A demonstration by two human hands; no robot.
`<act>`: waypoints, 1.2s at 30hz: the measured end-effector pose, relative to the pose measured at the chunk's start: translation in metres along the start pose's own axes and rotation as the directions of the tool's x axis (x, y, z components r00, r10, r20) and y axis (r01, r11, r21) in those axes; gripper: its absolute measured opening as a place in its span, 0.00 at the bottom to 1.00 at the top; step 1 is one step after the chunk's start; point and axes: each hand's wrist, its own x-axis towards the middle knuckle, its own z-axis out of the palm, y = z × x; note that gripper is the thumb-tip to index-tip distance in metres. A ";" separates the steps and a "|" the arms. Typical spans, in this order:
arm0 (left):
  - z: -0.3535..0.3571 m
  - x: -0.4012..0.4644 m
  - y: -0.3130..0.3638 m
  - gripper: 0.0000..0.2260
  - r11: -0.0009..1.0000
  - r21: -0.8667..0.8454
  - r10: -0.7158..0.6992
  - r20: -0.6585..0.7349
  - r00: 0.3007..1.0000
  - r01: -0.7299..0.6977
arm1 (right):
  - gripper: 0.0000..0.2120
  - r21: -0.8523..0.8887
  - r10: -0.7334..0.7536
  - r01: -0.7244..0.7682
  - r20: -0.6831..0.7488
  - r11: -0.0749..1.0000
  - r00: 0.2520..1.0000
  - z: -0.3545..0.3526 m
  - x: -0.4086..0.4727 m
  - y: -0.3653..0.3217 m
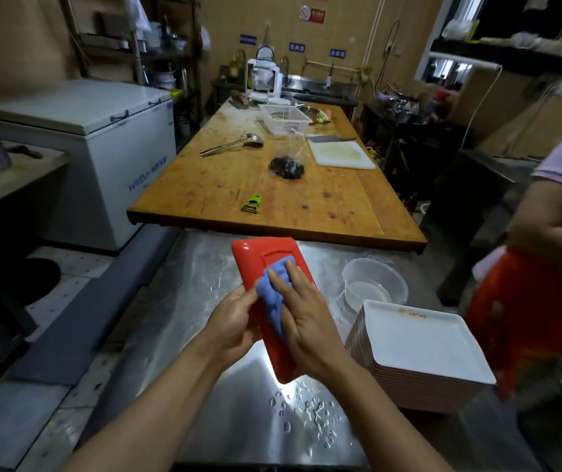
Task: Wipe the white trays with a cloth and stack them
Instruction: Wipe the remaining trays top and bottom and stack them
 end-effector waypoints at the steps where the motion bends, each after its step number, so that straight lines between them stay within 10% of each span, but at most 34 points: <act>1: -0.001 -0.001 0.000 0.12 1.000 0.004 -0.008 0.008 1.000 0.008 | 0.25 0.025 0.000 0.000 0.004 1.000 1.000 -0.002 0.007 -0.002; 15: -0.010 -0.011 0.006 0.14 0.998 0.059 -0.035 0.090 0.995 0.030 | 0.17 0.173 0.193 -0.187 -0.017 0.967 0.981 -0.026 0.046 0.026; 36: -0.032 0.014 0.014 0.10 0.950 -0.252 0.126 -0.227 0.966 -0.184 | 0.21 0.180 0.129 -0.095 -0.190 0.979 0.973 0.035 -0.023 -0.007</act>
